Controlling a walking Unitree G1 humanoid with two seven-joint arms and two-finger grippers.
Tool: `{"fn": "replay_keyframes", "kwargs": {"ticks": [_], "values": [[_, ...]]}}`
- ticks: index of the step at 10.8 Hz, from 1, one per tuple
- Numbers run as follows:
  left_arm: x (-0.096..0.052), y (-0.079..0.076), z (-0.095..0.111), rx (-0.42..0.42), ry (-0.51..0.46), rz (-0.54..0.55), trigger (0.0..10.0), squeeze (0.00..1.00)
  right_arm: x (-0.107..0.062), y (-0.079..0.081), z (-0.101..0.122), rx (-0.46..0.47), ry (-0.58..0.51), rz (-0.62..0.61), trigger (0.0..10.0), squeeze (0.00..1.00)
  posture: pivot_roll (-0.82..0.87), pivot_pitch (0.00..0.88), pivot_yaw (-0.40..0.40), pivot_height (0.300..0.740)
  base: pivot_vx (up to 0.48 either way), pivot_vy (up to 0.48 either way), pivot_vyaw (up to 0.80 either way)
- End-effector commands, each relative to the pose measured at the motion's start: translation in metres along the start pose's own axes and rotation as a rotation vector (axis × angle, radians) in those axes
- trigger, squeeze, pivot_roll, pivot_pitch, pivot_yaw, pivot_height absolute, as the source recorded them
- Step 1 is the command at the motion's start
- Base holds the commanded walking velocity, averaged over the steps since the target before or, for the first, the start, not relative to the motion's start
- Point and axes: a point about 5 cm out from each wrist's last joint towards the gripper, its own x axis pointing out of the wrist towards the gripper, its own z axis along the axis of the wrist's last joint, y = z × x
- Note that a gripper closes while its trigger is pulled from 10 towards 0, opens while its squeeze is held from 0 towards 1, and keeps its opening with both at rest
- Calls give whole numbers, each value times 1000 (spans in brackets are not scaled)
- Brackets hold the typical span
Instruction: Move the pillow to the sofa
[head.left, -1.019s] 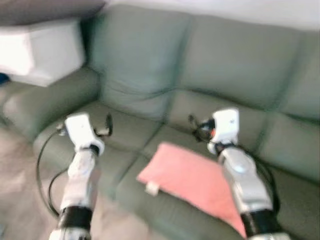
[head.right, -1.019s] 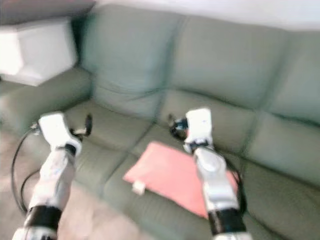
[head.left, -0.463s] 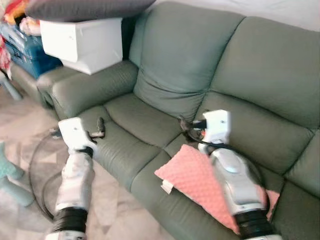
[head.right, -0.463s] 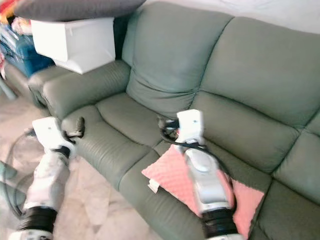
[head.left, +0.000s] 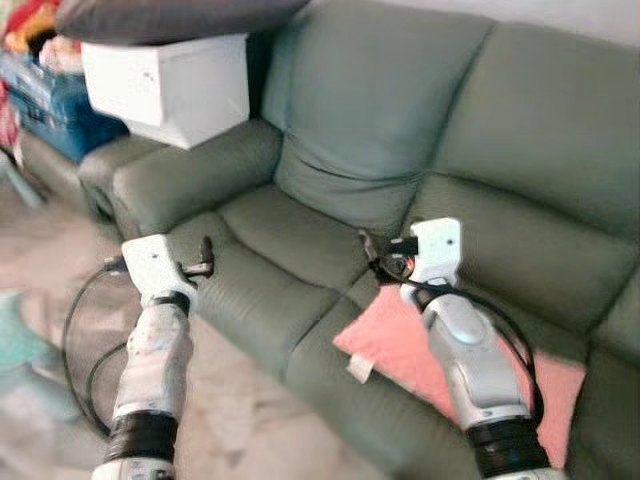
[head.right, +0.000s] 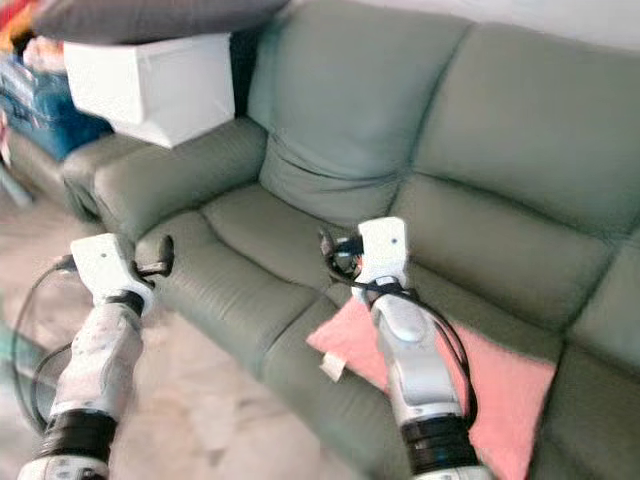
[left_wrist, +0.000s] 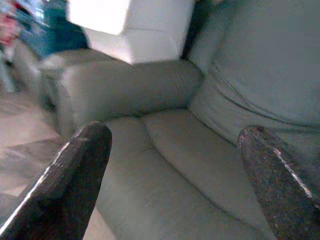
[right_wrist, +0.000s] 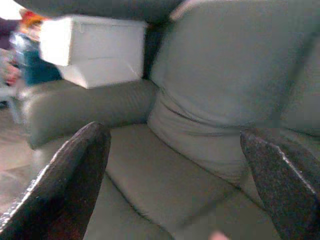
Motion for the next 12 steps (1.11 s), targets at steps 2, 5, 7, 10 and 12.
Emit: {"fn": "replay_keyframes", "kwargs": {"ticks": [2,5,7,10,12], "values": [[3,1,5,8,-6,3,10000,0,4,-3,11,0,-49,-10,10000,0,-204,0,14,740,0,480,0],[4,1,3,15,3,5,10000,0,4,-3,11,-1,-48,-12,10000,0,-204,0,18,740,0,480,0],[4,2,3,17,5,8,10000,0,3,-3,10,1,-48,-15,10000,0,-203,0,21,740,0,480,0],[4,3,2,25,10,14,10000,0,4,-2,11,-9,-59,-21,10000,0,-204,0,25,740,0,480,0],[4,3,2,31,13,17,10000,0,4,-2,11,-8,-57,-20,10000,0,-202,0,24,740,0,480,0]]}}
